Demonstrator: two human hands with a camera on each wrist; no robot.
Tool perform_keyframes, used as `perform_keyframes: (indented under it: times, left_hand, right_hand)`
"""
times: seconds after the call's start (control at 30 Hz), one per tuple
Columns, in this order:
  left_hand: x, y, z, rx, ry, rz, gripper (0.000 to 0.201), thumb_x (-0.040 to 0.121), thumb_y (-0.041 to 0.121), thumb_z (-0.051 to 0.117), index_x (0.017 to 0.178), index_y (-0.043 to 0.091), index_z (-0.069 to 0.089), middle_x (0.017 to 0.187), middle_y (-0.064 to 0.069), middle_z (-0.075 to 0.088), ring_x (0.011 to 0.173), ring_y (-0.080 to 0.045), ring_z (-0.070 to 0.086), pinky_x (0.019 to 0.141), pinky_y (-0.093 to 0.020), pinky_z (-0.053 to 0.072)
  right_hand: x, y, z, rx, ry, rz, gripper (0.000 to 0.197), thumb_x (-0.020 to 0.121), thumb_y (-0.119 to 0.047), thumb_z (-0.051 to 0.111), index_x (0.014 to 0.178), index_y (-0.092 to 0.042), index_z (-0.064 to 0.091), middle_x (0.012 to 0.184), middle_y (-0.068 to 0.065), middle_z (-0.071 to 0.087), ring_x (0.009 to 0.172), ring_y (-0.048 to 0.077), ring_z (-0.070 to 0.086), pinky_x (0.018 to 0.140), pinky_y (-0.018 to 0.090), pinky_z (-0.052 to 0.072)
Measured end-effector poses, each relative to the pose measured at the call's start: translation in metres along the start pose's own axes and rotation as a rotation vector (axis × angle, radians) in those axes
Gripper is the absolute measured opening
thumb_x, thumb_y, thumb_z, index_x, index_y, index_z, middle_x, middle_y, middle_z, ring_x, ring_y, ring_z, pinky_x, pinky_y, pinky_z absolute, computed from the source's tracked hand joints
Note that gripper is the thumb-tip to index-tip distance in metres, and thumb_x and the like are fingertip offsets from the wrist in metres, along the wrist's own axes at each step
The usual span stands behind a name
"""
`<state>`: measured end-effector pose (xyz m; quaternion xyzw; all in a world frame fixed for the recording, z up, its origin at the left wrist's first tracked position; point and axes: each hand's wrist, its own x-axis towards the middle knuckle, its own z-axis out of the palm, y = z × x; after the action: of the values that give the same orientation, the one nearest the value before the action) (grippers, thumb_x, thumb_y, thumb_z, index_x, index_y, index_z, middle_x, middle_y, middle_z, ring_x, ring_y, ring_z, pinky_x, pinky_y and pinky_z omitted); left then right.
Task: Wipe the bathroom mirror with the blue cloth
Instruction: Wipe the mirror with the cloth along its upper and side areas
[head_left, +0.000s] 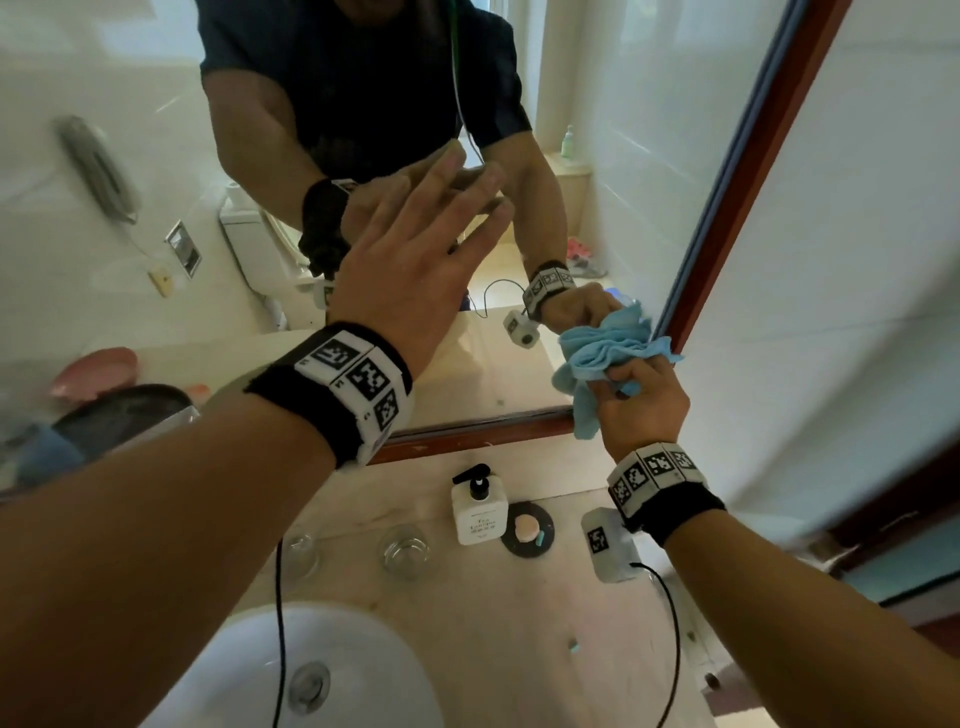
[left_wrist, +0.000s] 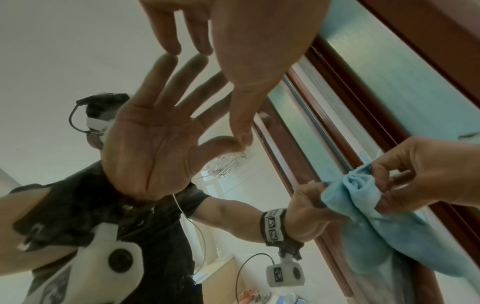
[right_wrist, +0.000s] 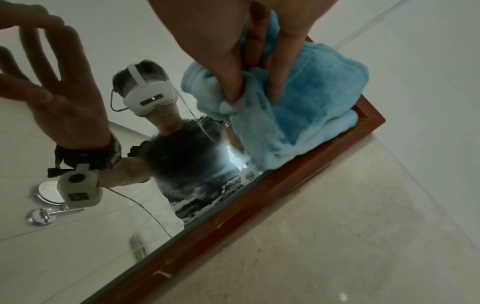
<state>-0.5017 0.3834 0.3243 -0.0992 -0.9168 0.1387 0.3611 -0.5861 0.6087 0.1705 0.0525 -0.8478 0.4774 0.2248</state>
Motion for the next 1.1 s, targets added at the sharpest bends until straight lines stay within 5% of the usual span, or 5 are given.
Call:
perform_keyframes:
  times: [0.17,0.3,0.4,0.77,1.1]
  left_hand:
    - [-0.017,-0.011,0.0,-0.023,-0.006,-0.047,0.052,0.098,0.032,0.029,0.146,0.018,0.041,0.158,-0.004,0.031,0.148,-0.034,0.018,0.119,-0.054,0.012]
    - [-0.042,-0.03,0.004,-0.009,-0.004,-0.083,0.055,0.095,0.016,0.045,0.149,0.02,0.036,0.159,-0.005,0.028,0.148,-0.033,0.017,0.119,-0.056,0.012]
    - [-0.057,-0.04,0.006,0.008,0.008,-0.084,0.055,0.096,0.015,0.052,0.149,0.019,0.036,0.158,-0.005,0.029,0.148,-0.035,0.018,0.117,-0.058,0.016]
    - [-0.083,-0.054,-0.006,0.102,-0.03,-0.147,0.061,0.092,0.009,0.048,0.15,0.024,0.035,0.161,0.004,0.024,0.15,-0.028,0.014,0.114,-0.06,0.021]
    - [-0.085,-0.055,-0.003,0.099,-0.053,-0.147,0.073,0.088,0.006,0.062,0.152,0.025,0.03,0.162,0.002,0.021,0.151,-0.029,0.01,0.116,-0.061,0.015]
  right_hand:
    - [-0.021,-0.018,0.021,0.049,-0.031,-0.096,0.012,0.072,-0.008,0.082,0.076,-0.007,0.07,0.101,0.006,0.064,0.09,0.015,0.058,0.079,0.002,0.036]
    - [-0.037,-0.031,0.043,0.069,-0.04,-0.149,0.015,0.07,-0.008,0.084,0.071,-0.008,0.069,0.099,0.007,0.063,0.09,0.026,0.062,0.079,0.031,0.05]
    - [-0.045,-0.041,0.053,0.1,-0.064,-0.171,0.015,0.069,-0.009,0.084,0.071,-0.009,0.069,0.098,0.007,0.064,0.091,0.029,0.062,0.081,0.039,0.053]
    - [-0.087,-0.09,0.105,0.146,-0.121,-0.28,0.017,0.067,-0.016,0.086,0.069,-0.016,0.07,0.09,-0.001,0.063,0.084,0.026,0.059,0.071,0.031,0.051]
    - [-0.074,-0.073,0.088,0.129,-0.107,-0.312,0.015,0.069,-0.015,0.085,0.071,-0.016,0.07,0.091,-0.001,0.063,0.082,0.027,0.061,0.066,0.037,0.054]
